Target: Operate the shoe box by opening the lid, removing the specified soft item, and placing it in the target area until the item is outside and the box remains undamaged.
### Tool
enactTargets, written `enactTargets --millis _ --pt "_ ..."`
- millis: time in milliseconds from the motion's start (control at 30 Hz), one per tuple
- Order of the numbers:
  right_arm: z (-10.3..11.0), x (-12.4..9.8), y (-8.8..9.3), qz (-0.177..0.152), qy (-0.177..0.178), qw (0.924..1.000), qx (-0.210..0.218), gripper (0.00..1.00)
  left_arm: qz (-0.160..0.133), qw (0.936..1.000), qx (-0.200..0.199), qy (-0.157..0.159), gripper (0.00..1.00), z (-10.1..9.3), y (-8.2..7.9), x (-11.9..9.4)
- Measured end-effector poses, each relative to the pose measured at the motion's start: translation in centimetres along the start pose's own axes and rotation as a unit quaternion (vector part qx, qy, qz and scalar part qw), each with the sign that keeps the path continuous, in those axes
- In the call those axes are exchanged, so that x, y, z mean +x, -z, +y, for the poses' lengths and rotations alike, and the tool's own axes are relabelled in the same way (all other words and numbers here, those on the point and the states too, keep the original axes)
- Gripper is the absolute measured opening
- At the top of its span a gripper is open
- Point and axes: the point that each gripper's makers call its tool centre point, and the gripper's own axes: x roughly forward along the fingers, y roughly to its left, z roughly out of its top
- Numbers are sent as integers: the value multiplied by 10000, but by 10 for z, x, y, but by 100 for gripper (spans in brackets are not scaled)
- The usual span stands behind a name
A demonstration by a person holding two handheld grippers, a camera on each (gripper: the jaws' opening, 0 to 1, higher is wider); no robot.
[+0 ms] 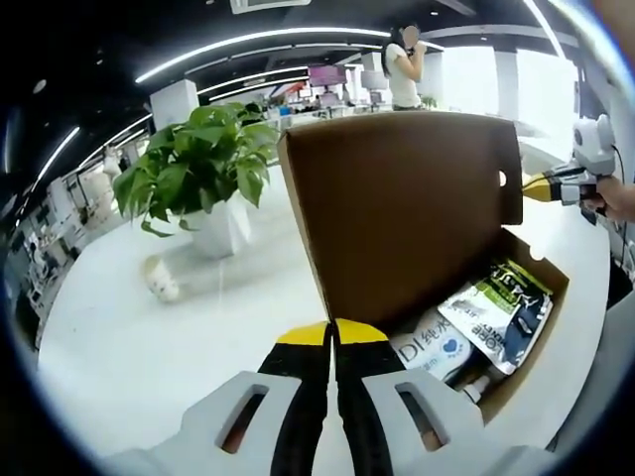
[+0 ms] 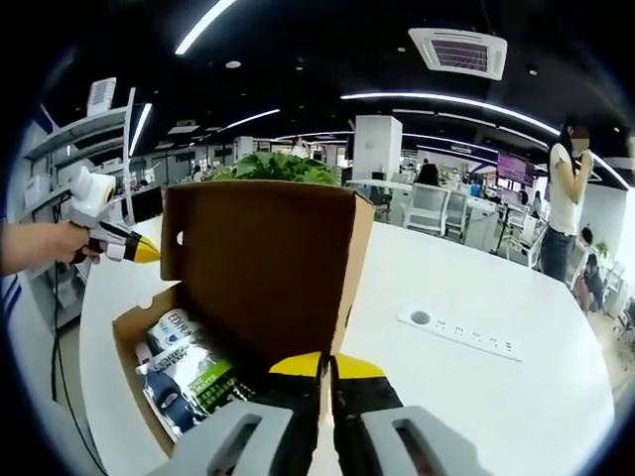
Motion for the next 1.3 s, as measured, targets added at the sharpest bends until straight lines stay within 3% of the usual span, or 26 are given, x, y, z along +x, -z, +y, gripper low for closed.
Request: enactTargets --millis 867,1300 --pt "-1 16 26 411 -119 9990 -109 0 -33 10000 -88 -31 0 20 -2 15" --pt "-4 21 25 384 -124 9991 -141 0 -86 9999 -135 -51 0 22 -7 20"
